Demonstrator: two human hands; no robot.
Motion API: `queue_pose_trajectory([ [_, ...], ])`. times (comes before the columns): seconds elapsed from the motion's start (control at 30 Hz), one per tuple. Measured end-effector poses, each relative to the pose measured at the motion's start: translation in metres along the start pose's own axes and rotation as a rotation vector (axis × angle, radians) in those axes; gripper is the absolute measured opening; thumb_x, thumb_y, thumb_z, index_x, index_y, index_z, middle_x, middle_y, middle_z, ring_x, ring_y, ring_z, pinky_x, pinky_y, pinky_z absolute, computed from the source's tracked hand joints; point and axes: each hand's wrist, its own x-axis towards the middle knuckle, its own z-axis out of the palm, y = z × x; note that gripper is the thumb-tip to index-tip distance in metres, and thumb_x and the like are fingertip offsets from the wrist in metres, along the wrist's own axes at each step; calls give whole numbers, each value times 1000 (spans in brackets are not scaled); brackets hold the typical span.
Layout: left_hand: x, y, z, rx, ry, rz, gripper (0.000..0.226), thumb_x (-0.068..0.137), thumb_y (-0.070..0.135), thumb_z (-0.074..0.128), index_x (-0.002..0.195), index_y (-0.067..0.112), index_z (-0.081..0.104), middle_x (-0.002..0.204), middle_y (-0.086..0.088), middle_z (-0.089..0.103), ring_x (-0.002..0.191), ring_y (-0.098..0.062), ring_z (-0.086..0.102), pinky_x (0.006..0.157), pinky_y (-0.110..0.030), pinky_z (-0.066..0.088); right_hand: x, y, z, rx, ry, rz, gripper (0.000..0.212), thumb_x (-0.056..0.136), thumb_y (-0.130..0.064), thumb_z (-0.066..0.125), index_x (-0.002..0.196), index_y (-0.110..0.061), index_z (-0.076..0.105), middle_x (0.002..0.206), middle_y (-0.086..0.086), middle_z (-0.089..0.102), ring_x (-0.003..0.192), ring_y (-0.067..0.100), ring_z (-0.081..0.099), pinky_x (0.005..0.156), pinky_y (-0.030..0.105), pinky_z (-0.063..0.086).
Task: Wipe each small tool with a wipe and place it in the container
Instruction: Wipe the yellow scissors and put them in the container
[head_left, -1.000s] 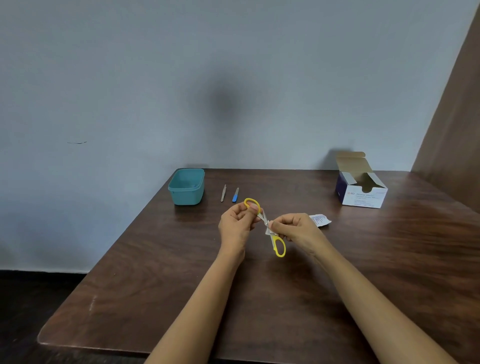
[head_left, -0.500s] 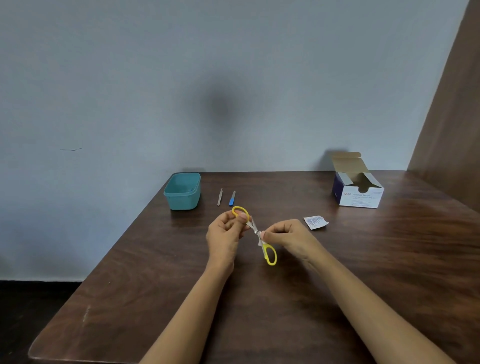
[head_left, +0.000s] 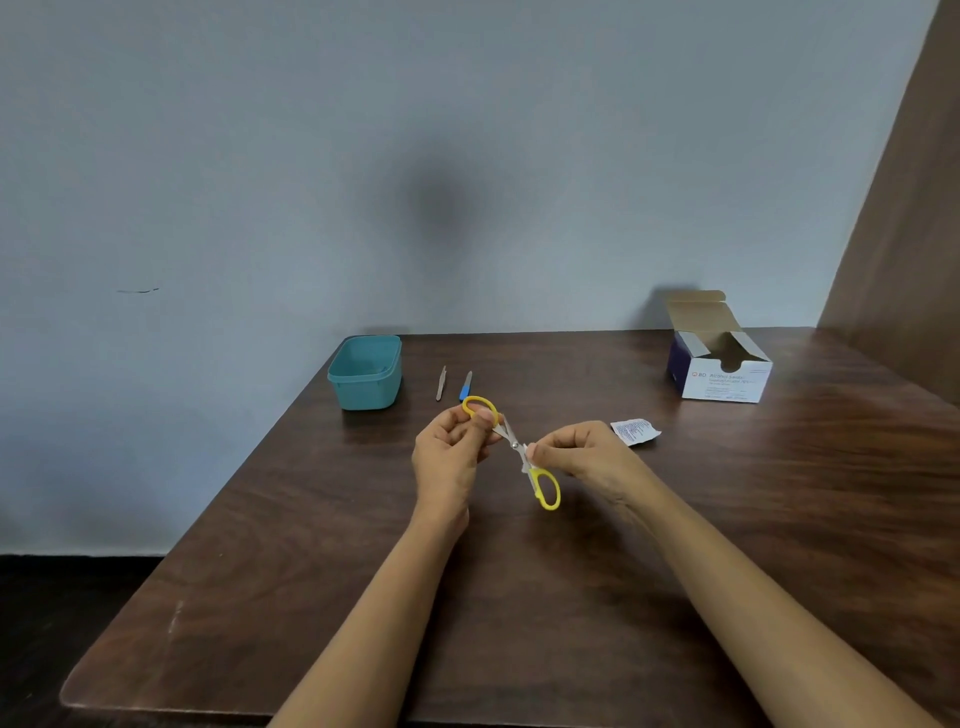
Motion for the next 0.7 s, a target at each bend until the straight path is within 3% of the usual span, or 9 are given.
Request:
queue_pose_trajectory([
  [0.2, -2, 0, -2, 52, -22, 18, 3, 89, 16, 66, 91, 16, 68, 76, 4, 75, 65, 0, 66, 62, -15, 52, 1, 0, 6, -70, 4, 14, 13, 86, -23, 69, 81, -15, 77, 81, 0, 76, 76, 4, 65, 81, 26, 49],
  [0.3, 2, 1, -3, 8, 14, 11, 4, 90, 15, 66, 91, 14, 69, 76, 3, 75, 62, 0, 64, 59, -15, 50, 1, -3, 0, -39, -69, 24, 13, 87, -14, 67, 86, -4, 76, 73, -4, 73, 62, -5, 59, 66, 9, 42],
  [0.37, 4, 0, -3, -23, 28, -1, 4, 90, 14, 65, 92, 12, 69, 74, 3, 74, 60, 0, 63, 58, -14, 49, 1, -3, -5, -23, -76, 24, 12, 86, -8, 66, 88, 2, 74, 61, -11, 68, 53, -7, 54, 56, 5, 38],
  [0.47, 4, -2, -3, -26, 12, -15, 5, 90, 15, 65, 92, 12, 68, 74, 3, 74, 62, -1, 63, 58, -14, 49, 1, -1, -6, -22, -50, 15, 8, 84, -7, 68, 82, -3, 75, 65, -10, 70, 61, -6, 59, 63, 8, 41],
  [0.57, 5, -4, -3, -16, 2, -22, 6, 90, 15, 65, 94, 11, 68, 76, 2, 74, 63, -2, 64, 60, -15, 50, 3, 3, -1, -14, 24, -12, 8, 82, -12, 72, 75, -10, 77, 82, 5, 76, 88, 12, 70, 86, 25, 50],
  [0.63, 5, -5, -4, -10, 1, -20, 6, 91, 14, 64, 94, 10, 68, 74, 3, 74, 62, -2, 63, 60, -15, 49, 3, 5, 1, -23, 44, -25, 8, 81, -14, 72, 75, -10, 77, 84, 7, 76, 88, 12, 69, 85, 24, 50],
  [0.7, 6, -5, -5, -5, 7, -19, 6, 91, 14, 64, 93, 10, 68, 74, 3, 73, 61, -1, 63, 60, -15, 49, 2, 3, 3, -30, 30, -21, 9, 82, -13, 71, 77, -8, 77, 84, 7, 76, 76, 1, 66, 73, 13, 46],
])
